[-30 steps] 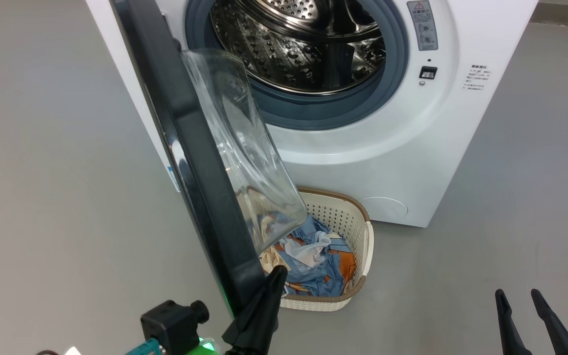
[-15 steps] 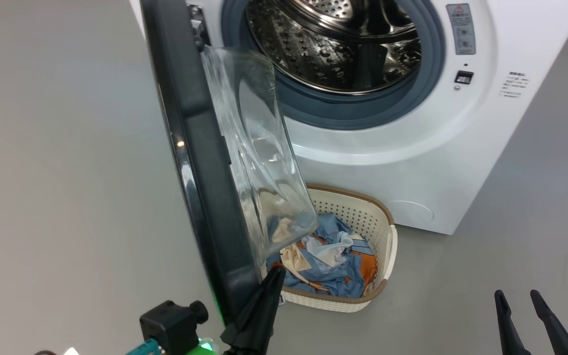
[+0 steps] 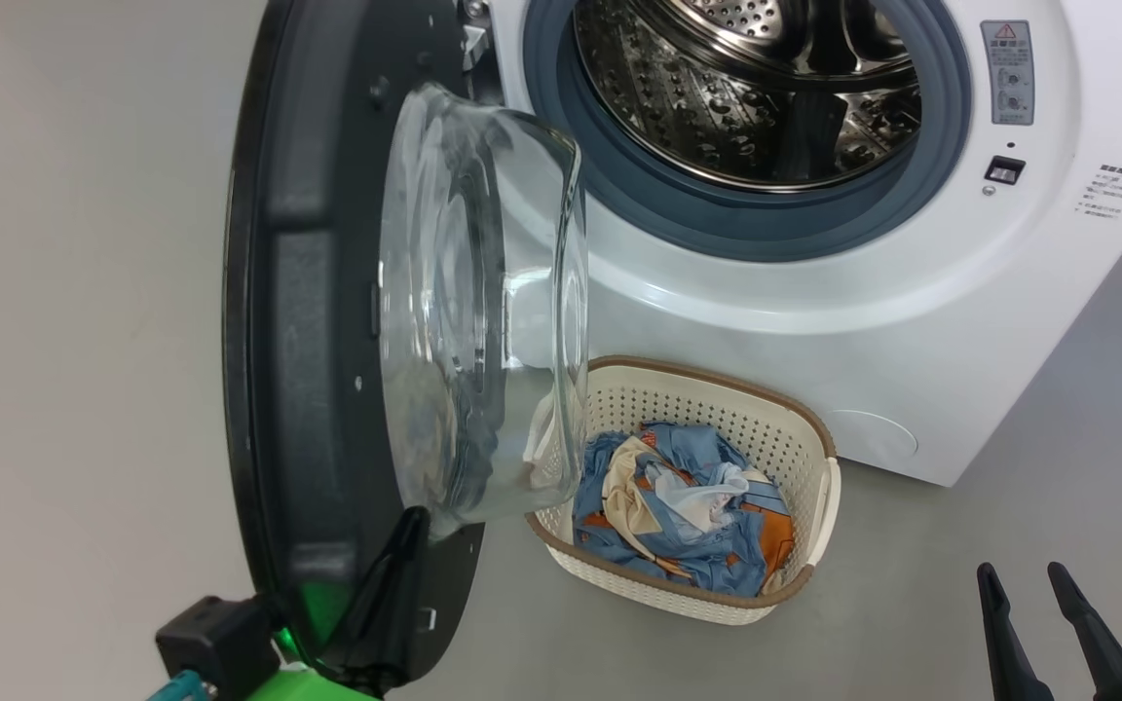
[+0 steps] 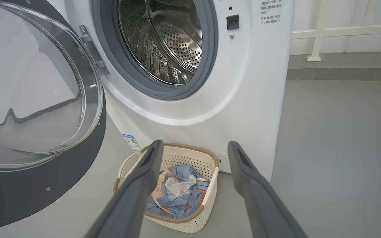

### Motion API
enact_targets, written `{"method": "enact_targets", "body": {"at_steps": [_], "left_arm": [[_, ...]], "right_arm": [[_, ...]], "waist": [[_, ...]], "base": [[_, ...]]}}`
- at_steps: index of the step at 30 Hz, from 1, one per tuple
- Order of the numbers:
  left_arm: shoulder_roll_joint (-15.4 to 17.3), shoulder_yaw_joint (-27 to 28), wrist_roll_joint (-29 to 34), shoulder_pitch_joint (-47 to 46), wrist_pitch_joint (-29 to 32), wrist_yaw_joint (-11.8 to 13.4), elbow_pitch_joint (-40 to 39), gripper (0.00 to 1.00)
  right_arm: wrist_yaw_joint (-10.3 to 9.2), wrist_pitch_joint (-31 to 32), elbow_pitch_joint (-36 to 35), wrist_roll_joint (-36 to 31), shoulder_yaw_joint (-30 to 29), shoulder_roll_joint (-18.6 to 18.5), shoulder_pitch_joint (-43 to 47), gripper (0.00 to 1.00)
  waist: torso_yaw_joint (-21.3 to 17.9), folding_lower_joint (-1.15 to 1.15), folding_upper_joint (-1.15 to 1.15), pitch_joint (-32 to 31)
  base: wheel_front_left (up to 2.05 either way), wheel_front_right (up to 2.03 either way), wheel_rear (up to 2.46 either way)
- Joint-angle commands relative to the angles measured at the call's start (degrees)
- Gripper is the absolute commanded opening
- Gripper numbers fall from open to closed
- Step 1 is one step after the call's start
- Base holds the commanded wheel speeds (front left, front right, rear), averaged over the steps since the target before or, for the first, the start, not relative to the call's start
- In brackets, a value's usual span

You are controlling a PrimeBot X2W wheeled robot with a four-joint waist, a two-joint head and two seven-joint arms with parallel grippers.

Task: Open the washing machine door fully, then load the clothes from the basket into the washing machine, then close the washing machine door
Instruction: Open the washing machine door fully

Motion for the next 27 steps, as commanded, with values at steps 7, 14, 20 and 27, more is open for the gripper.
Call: {"method": "enact_targets", "body": {"at_steps": [7, 14, 20, 27], "left_arm": [[1.63, 6.07, -0.52, -0.1, -1.62, 1.64, -0.83, 0.0], [2.21, 10.43, -1.86, -2.25, -3.71, 2.02, 3.99, 0.0], [2.53, 14.14, -2.68, -6.07, -6.37, 2.26, 11.08, 0.0], [3.05, 18.85, -3.7, -11.39, -11.43, 2.05, 20.81, 0.0]], "right_arm": [[0.09, -0.69, -1.33, -0.38, 1.39, -1.67, -0.72, 1.0], [0.09, -0.69, -1.22, -0.3, 1.41, -2.01, -0.51, 1.0], [0.09, -0.69, -1.25, -0.33, 1.58, -2.42, -0.34, 1.0], [0.09, -0.69, -1.34, -0.49, 1.78, -3.15, -0.03, 1.0]], "waist": [[1.24, 0.0, 0.0, -0.38], [1.86, 0.0, 0.0, -0.46], [2.08, 0.0, 0.0, -0.34], [1.92, 0.0, 0.0, 0.16]], "base": [[0.0, 0.0, 0.0], [0.0, 0.0, 0.0], [0.0, 0.0, 0.0], [0.0, 0.0, 0.0]]}}
